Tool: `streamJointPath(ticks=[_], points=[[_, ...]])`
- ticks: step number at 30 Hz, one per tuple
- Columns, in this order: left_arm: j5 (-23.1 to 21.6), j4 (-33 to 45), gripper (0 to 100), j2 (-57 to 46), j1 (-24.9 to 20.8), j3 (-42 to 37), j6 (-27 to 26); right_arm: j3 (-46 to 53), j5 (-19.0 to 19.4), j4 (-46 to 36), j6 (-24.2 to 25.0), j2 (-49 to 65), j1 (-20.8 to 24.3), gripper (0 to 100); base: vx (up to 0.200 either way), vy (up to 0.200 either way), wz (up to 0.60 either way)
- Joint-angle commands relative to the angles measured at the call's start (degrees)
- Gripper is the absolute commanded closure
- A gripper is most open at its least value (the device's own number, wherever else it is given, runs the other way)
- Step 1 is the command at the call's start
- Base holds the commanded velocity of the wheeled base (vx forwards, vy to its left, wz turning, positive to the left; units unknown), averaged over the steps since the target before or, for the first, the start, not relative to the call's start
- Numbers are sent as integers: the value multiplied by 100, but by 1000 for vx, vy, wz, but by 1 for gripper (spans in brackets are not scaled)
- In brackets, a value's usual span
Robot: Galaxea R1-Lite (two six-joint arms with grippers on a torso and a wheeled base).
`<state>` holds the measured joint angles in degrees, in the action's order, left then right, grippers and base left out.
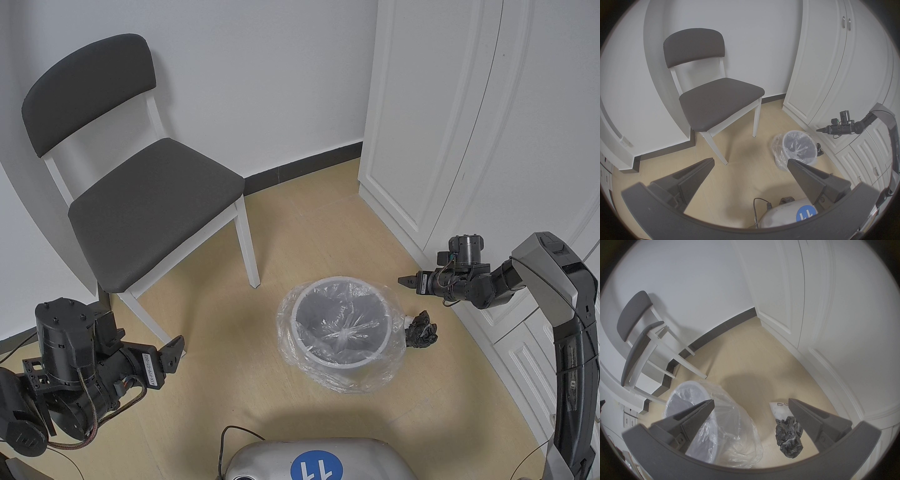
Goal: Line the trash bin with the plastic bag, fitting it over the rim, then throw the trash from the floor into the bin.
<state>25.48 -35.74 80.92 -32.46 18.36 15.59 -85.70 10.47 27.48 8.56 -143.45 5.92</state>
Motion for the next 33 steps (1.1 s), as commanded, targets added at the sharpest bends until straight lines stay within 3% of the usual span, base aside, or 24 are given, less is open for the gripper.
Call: streamJointPath(ticks=[1,13,26,30,33], points=[[1,-3,0,-24,21,1,-4,-228,-19,-14,6,-113,-12,0,0,0,0],[1,-3,0,-33,47,27,5,-1028,-300,65,23,-1344,67,0,0,0,0],[-8,-3,0,-164,100,10,-21,-1054,-318,170,23,-1643,146,0,0,0,0],[-8,-3,0,-164,117,1,-21,-623,-318,434,58,-1282,14,0,0,0,0],[-8,-3,0,-129,100,-8,-21,370,-274,873,313,-430,-4,0,0,0,0]])
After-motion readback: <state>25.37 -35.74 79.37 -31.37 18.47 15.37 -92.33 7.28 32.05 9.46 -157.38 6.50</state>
